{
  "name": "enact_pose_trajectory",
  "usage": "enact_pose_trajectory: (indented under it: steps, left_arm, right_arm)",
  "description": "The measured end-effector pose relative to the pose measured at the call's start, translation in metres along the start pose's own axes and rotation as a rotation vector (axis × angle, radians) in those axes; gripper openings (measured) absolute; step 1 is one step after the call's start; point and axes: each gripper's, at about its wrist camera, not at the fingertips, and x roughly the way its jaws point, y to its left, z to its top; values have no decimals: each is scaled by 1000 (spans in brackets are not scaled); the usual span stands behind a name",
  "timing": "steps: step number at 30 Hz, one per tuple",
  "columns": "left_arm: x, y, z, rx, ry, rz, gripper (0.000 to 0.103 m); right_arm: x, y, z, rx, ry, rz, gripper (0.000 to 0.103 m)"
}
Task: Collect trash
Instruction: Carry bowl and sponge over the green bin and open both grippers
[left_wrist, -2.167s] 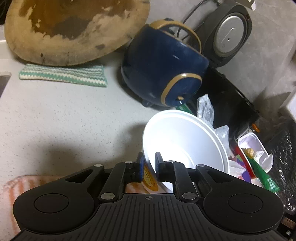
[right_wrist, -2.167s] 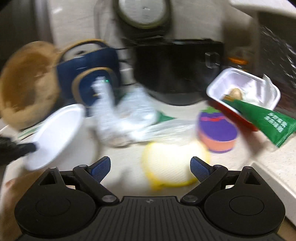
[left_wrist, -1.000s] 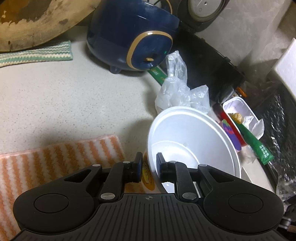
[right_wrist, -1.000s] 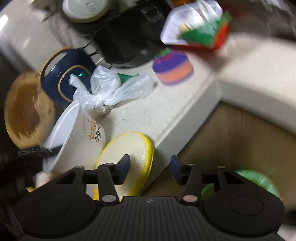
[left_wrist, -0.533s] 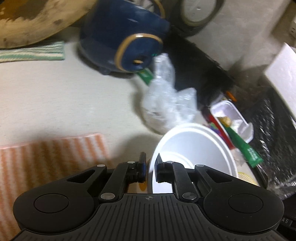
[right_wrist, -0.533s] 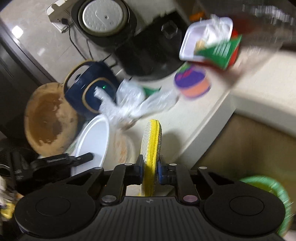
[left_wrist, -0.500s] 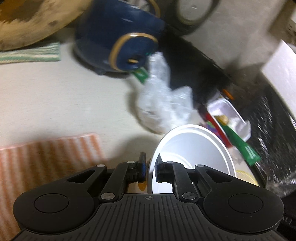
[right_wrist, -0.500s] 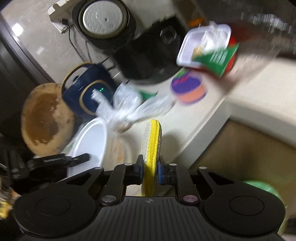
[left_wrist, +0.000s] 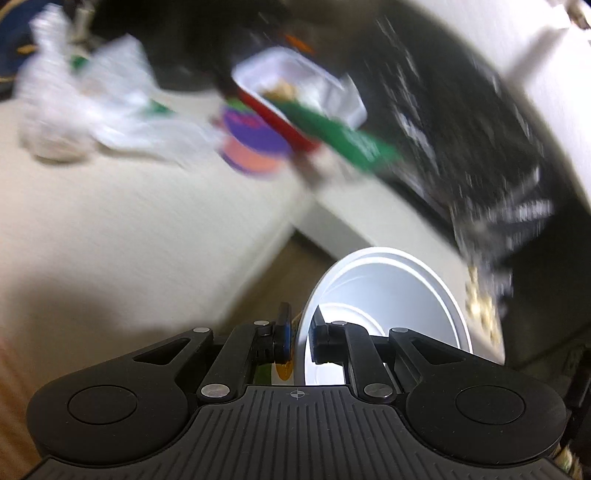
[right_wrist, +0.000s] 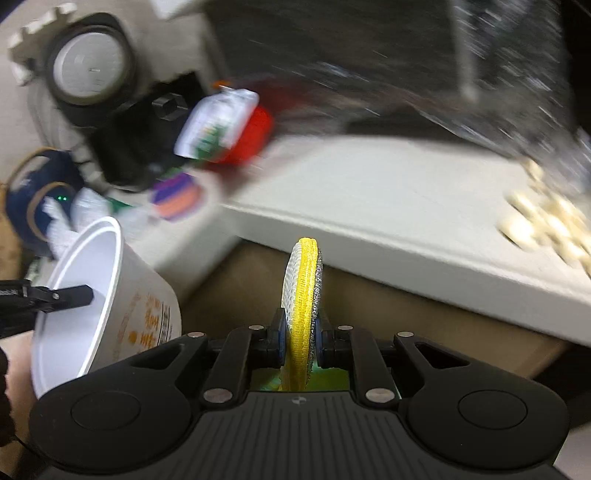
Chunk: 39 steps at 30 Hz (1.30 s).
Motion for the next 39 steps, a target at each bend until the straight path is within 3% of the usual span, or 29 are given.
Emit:
enact_pose_trajectory:
  steps: [6,11,18,20,24,28,32,39]
  left_arm:
    - [47,-13,-28,29,130,48,13]
    - [101,-5,-68,-26,256,182,13]
    - [197,41,-149,-127,431,398,13]
    - [222,54,-169,-151,438,424,13]
    - [266,77,-189,-231,375,354,19]
    - [304,95,-199,-296,375,371,20]
    - [295,101,-193,-297,366,351,20]
    - [185,74,-164,-317,290,259,20]
  right_arm:
    - [8,-41,-25,0,76,-115,14]
    - [18,-72,-39,13,134,-133,14]
    - [54,-104,-60,-8,270,-125,14]
    - [66,-108,-68,-28,306,-119,14]
    - [82,-105,-79,-83,342,-108,14]
    - [89,-96,-87,-149,349,-96,14]
    - [96,-93,-89,-184,365,-84,14]
    - [122,-65,-88,-163,442,49,14]
